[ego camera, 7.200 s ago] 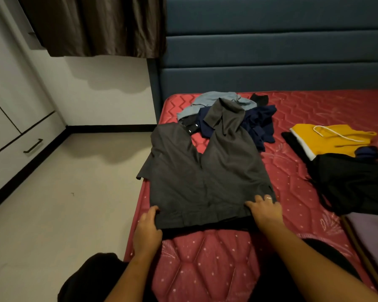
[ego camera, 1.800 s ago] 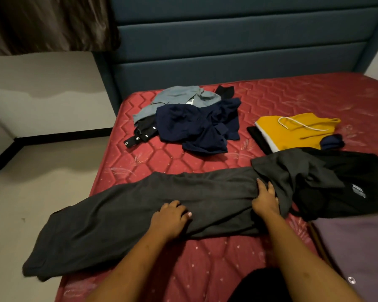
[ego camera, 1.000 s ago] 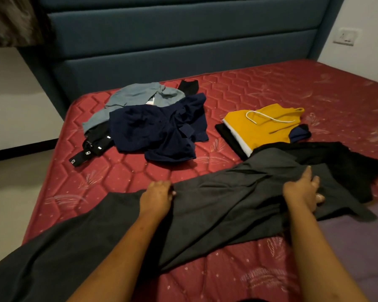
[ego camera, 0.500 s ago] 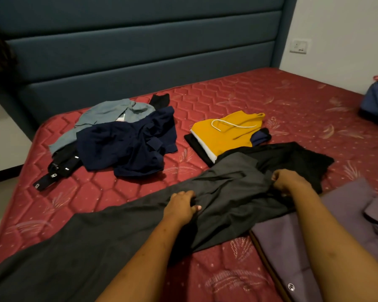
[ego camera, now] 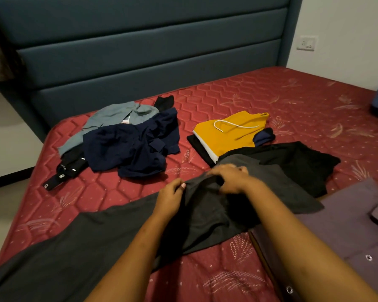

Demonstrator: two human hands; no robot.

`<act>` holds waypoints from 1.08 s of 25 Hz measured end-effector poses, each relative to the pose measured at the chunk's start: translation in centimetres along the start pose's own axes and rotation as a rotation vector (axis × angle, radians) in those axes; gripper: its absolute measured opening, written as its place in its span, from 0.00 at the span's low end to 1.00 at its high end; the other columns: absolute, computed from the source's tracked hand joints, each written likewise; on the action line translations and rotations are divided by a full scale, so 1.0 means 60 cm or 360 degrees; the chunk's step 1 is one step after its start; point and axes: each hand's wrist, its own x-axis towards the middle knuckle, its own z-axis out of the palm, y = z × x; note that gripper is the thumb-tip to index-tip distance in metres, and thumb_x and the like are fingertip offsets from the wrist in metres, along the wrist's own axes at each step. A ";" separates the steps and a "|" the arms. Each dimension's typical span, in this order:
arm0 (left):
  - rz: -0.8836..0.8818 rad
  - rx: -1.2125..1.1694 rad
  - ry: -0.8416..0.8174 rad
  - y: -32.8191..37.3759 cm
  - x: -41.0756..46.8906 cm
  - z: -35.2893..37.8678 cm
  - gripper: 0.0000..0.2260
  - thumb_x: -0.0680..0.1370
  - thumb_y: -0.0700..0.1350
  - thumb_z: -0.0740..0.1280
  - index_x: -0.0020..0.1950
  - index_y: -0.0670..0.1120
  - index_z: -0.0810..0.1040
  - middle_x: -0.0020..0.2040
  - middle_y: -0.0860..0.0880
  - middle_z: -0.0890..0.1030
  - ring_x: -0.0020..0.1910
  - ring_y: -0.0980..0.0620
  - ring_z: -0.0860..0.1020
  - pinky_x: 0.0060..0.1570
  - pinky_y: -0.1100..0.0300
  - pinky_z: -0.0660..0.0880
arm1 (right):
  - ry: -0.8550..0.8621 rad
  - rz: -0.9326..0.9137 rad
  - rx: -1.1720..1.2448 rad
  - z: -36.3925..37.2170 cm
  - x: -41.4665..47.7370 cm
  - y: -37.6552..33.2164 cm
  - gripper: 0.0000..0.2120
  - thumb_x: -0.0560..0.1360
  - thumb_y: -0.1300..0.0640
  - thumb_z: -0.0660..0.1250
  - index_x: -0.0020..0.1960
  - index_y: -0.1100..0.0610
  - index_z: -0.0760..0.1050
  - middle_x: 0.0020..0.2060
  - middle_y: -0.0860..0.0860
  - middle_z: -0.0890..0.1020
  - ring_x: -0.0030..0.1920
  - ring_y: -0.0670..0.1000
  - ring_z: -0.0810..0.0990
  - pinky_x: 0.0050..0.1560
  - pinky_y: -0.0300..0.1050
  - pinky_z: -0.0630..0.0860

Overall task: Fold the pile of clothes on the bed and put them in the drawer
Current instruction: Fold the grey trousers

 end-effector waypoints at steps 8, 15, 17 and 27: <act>-0.0147 0.1344 -0.0802 -0.106 0.006 -0.068 0.28 0.75 0.66 0.62 0.72 0.57 0.65 0.69 0.51 0.70 0.70 0.46 0.66 0.65 0.45 0.67 | -0.0636 0.0457 -0.0407 -0.054 -0.010 0.050 0.31 0.63 0.41 0.77 0.64 0.47 0.75 0.60 0.47 0.75 0.66 0.54 0.72 0.68 0.58 0.59; -0.0366 0.1140 -0.0246 -0.185 0.029 -0.171 0.14 0.82 0.53 0.57 0.63 0.53 0.75 0.63 0.46 0.78 0.63 0.44 0.75 0.61 0.49 0.68 | 0.0082 0.0454 -0.0057 -0.094 0.061 0.080 0.12 0.73 0.54 0.71 0.56 0.47 0.79 0.57 0.50 0.80 0.61 0.55 0.75 0.65 0.57 0.64; -0.0325 0.1262 0.0147 -0.182 0.028 -0.178 0.13 0.80 0.47 0.59 0.64 0.52 0.73 0.63 0.46 0.76 0.62 0.43 0.73 0.59 0.48 0.66 | 0.0703 0.0580 -0.0295 -0.045 0.082 0.069 0.21 0.77 0.57 0.63 0.68 0.41 0.69 0.66 0.51 0.71 0.68 0.56 0.66 0.68 0.64 0.55; -0.0234 0.1022 -0.0149 -0.170 -0.067 -0.094 0.30 0.71 0.71 0.54 0.67 0.56 0.70 0.66 0.56 0.73 0.67 0.53 0.68 0.69 0.51 0.59 | 0.0298 0.0086 -0.0292 0.124 0.082 -0.122 0.20 0.77 0.52 0.60 0.68 0.40 0.69 0.69 0.45 0.68 0.71 0.50 0.63 0.69 0.66 0.48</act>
